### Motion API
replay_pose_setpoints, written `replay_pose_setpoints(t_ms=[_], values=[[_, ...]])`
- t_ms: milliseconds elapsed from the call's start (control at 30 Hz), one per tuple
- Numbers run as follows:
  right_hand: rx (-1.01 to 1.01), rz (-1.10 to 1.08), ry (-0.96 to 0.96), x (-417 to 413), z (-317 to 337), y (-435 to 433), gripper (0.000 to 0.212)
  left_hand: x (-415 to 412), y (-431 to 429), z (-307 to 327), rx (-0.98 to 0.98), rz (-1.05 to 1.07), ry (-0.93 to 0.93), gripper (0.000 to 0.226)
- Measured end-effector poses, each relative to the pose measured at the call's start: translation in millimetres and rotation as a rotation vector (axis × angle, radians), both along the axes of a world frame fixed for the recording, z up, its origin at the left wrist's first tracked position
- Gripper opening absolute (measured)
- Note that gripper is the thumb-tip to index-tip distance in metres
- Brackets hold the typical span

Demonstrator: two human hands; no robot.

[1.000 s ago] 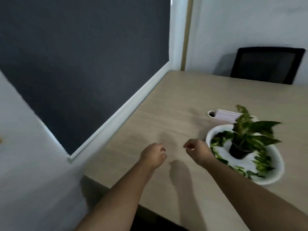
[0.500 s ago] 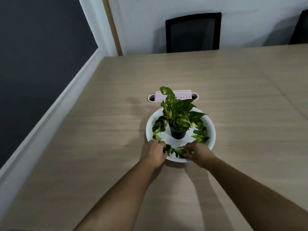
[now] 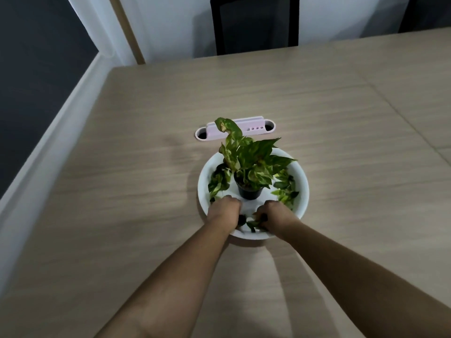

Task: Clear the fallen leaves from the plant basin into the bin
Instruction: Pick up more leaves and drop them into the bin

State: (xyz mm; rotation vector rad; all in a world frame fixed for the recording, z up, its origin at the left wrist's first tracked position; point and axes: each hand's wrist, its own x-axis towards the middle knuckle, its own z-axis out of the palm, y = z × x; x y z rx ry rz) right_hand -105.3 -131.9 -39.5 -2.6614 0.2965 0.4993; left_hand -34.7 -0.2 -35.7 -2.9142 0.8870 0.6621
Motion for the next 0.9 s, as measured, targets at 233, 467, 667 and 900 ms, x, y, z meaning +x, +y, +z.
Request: replay_pose_setpoints(t_ms=[233, 467, 667, 900], values=[[0.164, -0.234, -0.103, 0, 9, -6, 0.022, 2, 10, -2, -0.270, 0.246, 0.180, 0.027], [0.286, -0.247, -0.213, -7, 29, 6, 0.017, -3, 32, 19, -0.507, 0.416, 0.073, 0.026], [0.354, -0.026, -0.227, -3, 43, 68, 0.018, -18, 107, 54, -0.546, 0.655, -0.106, 0.021], [0.540, 0.310, -0.164, 8, 66, 215, 0.017, -94, 277, 78, -0.510, 1.112, -0.248, 0.017]])
